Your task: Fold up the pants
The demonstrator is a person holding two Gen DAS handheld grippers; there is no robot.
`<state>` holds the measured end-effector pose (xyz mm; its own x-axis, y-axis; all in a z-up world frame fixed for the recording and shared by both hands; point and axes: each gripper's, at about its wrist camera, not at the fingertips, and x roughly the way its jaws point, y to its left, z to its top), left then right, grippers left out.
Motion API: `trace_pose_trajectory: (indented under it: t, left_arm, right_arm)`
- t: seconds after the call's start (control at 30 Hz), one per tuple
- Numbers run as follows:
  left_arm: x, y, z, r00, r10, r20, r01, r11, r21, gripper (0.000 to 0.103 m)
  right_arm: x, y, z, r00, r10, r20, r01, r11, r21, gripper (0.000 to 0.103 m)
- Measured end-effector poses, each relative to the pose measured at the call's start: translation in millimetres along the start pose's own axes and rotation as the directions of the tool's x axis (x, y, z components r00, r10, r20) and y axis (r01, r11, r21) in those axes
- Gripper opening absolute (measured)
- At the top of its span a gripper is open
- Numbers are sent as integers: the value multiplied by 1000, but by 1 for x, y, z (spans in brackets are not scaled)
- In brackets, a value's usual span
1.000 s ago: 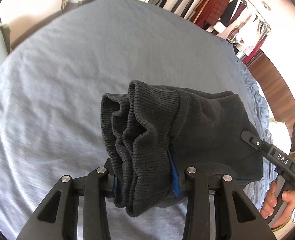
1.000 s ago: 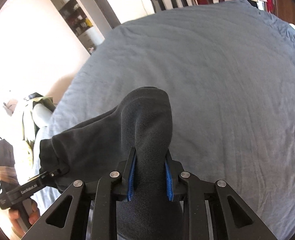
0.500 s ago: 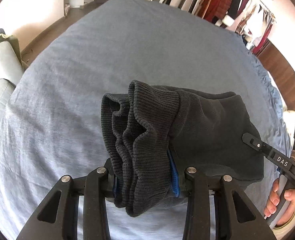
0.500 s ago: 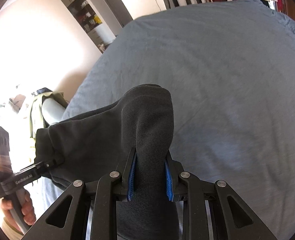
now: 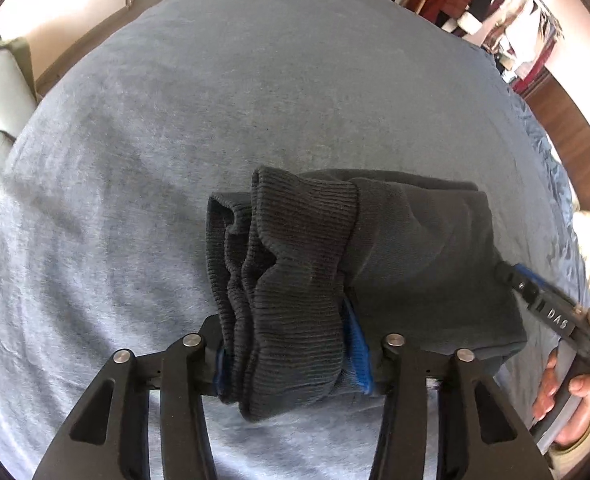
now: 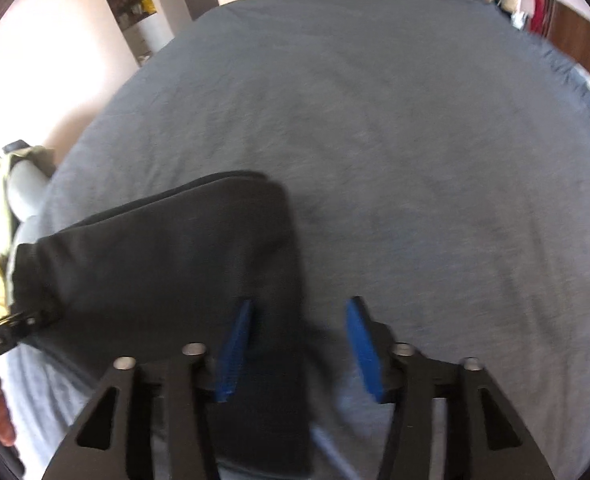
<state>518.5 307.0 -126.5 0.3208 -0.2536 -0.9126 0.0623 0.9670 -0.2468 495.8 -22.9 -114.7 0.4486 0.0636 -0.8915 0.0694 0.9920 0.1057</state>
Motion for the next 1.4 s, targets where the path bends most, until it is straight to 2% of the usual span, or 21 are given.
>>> trace_pose_trajectory:
  t: [0.1,0.33,0.47,0.63,0.77,0.9,1.0,1.13,1.27,1.37,1.4]
  left_arm:
    - [-7,2,-1,999,36,7,-36,999,18,62]
    - [-29,2,-7,994,107,31,-109,991,74,70]
    - [-42,-2,-16,990,136,34,-138,987,86,71]
    - [-55,-14,-12,983,157,99,-167,981,103,70]
    - [-54,-16,-1,987,132,93,-140,986,92,70]
    - [-64,-22,3,983,124,134,-139,984,108,70]
    - [-60,-14,1,973,183,141,-199,975,102,70]
    - [-40,-5,-7,958,265,106,-278,951,136,71]
    - [-36,9,-17,959,266,99,-273,960,65,72]
    - [-44,15,-25,946,303,114,-307,951,26,72]
    - [-50,15,-27,935,334,120,-338,941,15,71]
  right_arm:
    - [-2,4,1,1000,-27,11,27,999,-36,56]
    - [-21,14,-6,999,-40,31,41,998,-40,56]
    - [-36,12,-8,998,-44,48,46,997,-55,56]
    - [-49,5,-7,998,-11,65,13,1000,-28,56]
    - [-44,8,-6,999,25,43,-24,999,-26,56]
    - [-45,17,-12,997,73,32,-71,996,-53,56]
    - [-37,23,-21,998,60,8,-59,995,-80,56]
    - [-28,21,-29,999,43,-28,-45,996,-72,56]
    - [-25,24,-35,999,10,-31,-13,995,-98,56]
    - [-24,26,-36,1000,-17,-25,14,993,-119,56]
    - [-25,28,-37,999,-27,-22,24,992,-126,56]
